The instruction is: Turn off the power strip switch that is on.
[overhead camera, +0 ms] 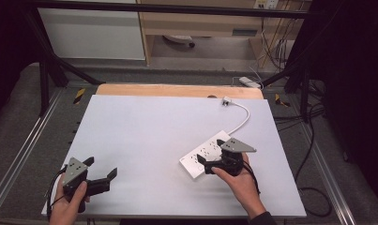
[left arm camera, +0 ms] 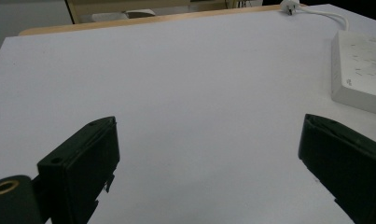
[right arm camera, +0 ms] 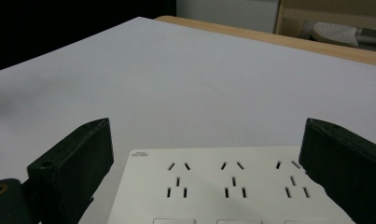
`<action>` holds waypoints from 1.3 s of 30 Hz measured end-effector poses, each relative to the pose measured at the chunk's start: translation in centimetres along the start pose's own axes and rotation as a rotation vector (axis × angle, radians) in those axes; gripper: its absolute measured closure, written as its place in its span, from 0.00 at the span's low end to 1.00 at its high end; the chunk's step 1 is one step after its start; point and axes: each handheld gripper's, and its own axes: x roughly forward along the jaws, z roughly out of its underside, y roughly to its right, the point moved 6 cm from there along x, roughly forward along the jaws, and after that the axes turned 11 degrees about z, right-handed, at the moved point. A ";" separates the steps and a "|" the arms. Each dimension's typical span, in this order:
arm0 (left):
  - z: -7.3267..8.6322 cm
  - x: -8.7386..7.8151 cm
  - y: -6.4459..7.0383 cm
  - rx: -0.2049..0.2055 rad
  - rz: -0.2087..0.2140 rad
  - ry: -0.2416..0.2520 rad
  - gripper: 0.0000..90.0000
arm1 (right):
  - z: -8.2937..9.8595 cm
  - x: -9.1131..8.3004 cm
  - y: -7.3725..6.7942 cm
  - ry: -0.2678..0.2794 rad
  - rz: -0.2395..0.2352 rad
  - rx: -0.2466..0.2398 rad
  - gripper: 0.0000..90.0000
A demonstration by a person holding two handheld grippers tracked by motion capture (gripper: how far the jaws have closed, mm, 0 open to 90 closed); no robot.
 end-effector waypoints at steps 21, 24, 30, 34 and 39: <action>0.0 0.0 0.0 -0.001 0.002 0.000 0.06 | -2.9 -3.7 2.8 0.126 0.085 0.024 0.03; 0.0 0.0 0.0 0.000 0.002 -0.001 0.06 | -3.2 -4.3 3.6 0.142 0.102 0.031 0.04; 0.0 0.0 0.1 -0.001 0.004 -0.002 0.06 | -3.6 -5.9 5.1 0.166 0.135 0.026 0.03; 0.0 0.0 0.1 0.001 0.003 -0.002 0.06 | -3.6 -6.9 6.0 0.182 0.156 0.027 0.03; 0.0 0.0 0.1 0.000 0.003 -0.001 0.06 | -3.7 -8.1 7.0 0.199 0.179 0.026 0.03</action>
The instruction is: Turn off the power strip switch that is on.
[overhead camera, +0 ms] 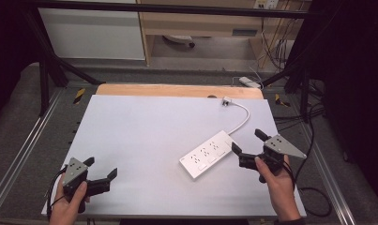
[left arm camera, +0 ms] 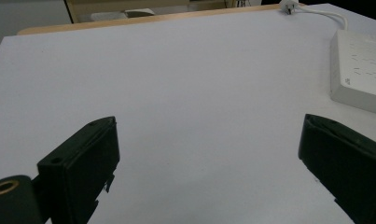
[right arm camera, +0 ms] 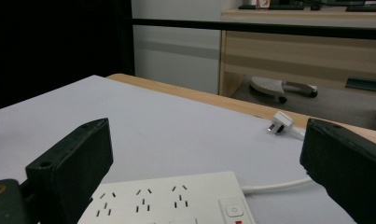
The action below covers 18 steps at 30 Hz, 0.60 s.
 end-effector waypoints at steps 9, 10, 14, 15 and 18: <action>0.0 0.0 0.0 -0.001 0.002 -0.001 0.06 | 0.5 -1.4 1.8 0.007 0.038 -0.005 0.03; 0.0 0.0 0.0 0.000 0.002 -0.001 0.06 | 0.7 -1.5 1.9 0.007 0.041 -0.010 0.03; 0.0 0.0 0.0 -0.001 0.002 -0.001 0.06 | 1.0 -2.1 2.7 0.017 0.054 -0.002 0.02; 0.0 0.0 0.0 -0.001 0.002 -0.001 0.06 | 1.1 -2.2 2.9 0.018 0.057 -0.006 0.02; 0.0 0.0 0.0 0.000 0.001 -0.001 0.06 | 1.5 -2.7 3.4 0.014 0.068 -0.002 0.02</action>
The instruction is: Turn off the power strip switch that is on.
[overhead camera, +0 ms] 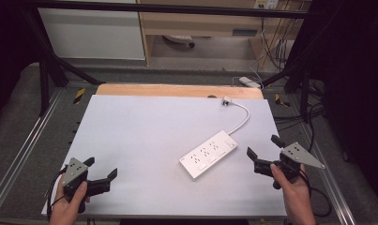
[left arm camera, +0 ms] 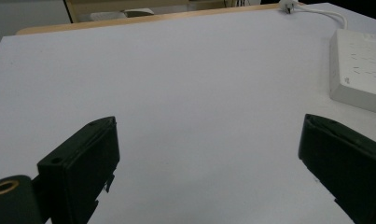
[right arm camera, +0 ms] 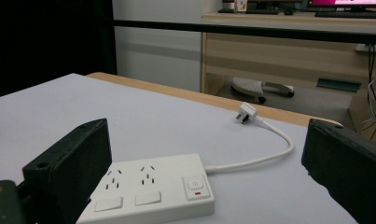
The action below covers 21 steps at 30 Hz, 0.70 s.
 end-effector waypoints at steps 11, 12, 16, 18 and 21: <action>0.0 0.0 0.0 -0.004 -0.002 0.002 0.06 | 2.0 -1.7 2.0 -0.020 0.012 -0.008 0.03; 0.0 0.0 0.0 -0.004 -0.003 0.003 0.06 | 2.3 -1.8 2.1 -0.026 0.009 -0.011 0.03; 0.0 -0.1 0.0 -0.005 -0.003 0.005 0.06 | 3.5 -1.6 2.1 -0.051 -0.006 -0.020 0.03; 0.0 -0.1 -0.1 0.000 -0.007 0.005 0.06 | 4.4 -1.4 2.1 -0.075 -0.014 -0.027 0.03; 0.0 -0.1 0.0 -0.005 -0.002 0.006 0.06 | 5.5 -0.9 1.9 -0.111 -0.030 -0.019 0.03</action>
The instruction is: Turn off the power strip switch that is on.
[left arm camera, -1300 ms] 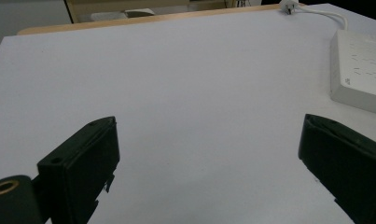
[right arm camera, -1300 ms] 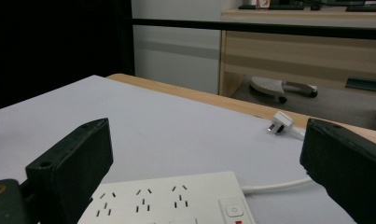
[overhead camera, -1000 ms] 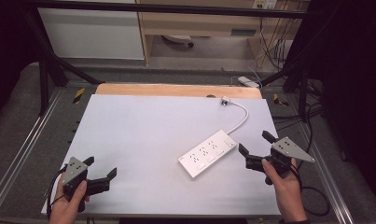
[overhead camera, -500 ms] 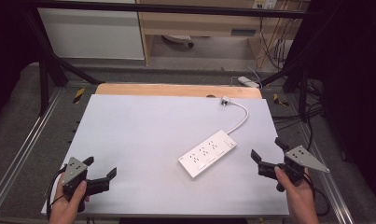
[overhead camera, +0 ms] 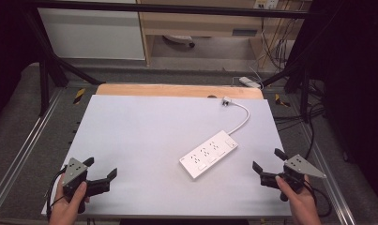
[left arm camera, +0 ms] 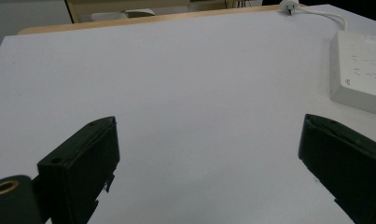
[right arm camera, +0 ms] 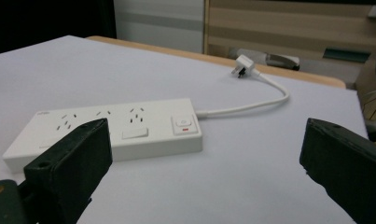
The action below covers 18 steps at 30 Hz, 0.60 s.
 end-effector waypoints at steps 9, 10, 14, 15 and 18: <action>0.0 0.0 0.1 0.007 0.002 -0.004 0.06 | 2.6 2.3 -1.4 -0.097 -0.060 0.005 0.04; 0.0 0.0 0.1 0.007 0.002 -0.005 0.06 | 2.7 2.7 -1.7 -0.106 -0.064 0.003 0.04; 0.0 0.0 0.1 0.011 0.003 -0.007 0.06 | 3.2 4.4 -2.4 -0.150 -0.059 -0.014 0.05; 0.0 0.0 0.1 0.010 0.005 -0.006 0.06 | 3.2 4.8 -2.6 -0.155 -0.063 -0.017 0.05; 0.0 0.0 0.1 0.012 0.006 -0.005 0.06 | 3.2 5.6 -2.8 -0.167 -0.065 -0.015 0.05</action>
